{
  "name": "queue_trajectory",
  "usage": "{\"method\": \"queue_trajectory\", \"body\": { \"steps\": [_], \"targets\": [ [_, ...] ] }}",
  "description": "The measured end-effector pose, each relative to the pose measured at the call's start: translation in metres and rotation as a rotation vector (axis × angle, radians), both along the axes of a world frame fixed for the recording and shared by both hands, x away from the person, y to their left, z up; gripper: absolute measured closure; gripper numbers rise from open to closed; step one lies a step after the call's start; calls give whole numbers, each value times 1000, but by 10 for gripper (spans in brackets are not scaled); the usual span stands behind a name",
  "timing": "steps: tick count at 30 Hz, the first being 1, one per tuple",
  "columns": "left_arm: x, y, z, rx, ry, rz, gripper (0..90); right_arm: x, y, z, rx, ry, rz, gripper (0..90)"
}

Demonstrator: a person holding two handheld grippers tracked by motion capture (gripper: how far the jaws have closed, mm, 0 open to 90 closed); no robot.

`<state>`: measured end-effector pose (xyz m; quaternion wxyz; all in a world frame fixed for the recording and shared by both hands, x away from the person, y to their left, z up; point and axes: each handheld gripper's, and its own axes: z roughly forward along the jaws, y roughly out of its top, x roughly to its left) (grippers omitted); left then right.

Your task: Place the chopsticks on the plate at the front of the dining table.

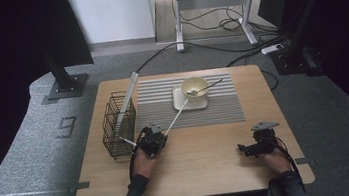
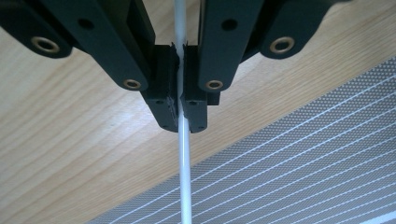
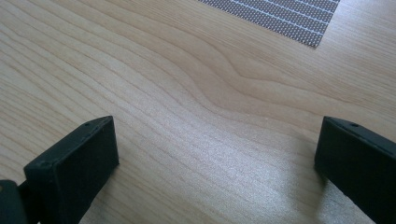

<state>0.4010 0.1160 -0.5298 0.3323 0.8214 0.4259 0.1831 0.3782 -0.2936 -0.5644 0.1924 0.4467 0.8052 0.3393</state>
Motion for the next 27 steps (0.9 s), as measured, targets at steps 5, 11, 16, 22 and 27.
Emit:
{"method": "queue_trajectory", "body": {
  "steps": [5, 11, 16, 22, 27],
  "targets": [
    [5, 1, -1, 5, 4, 24, 853, 0, 0, 0, 0, 0, 0, 0],
    [14, 0, -1, 10, 13, 60, 852, 0, 0, 0, 0, 1, -1, 0],
    [20, 0, 0, 8, 16, 68, 853, 0, 0, 0, 0, 1, -1, 0],
    [33, -1, -6, 8, 26, 88, 853, 0, 0, 0, 1, 2, -1, 0],
    [38, -1, -9, -4, 32, 100, 853, 0, 0, 0, 1, 2, -1, 0]
  ]
}}
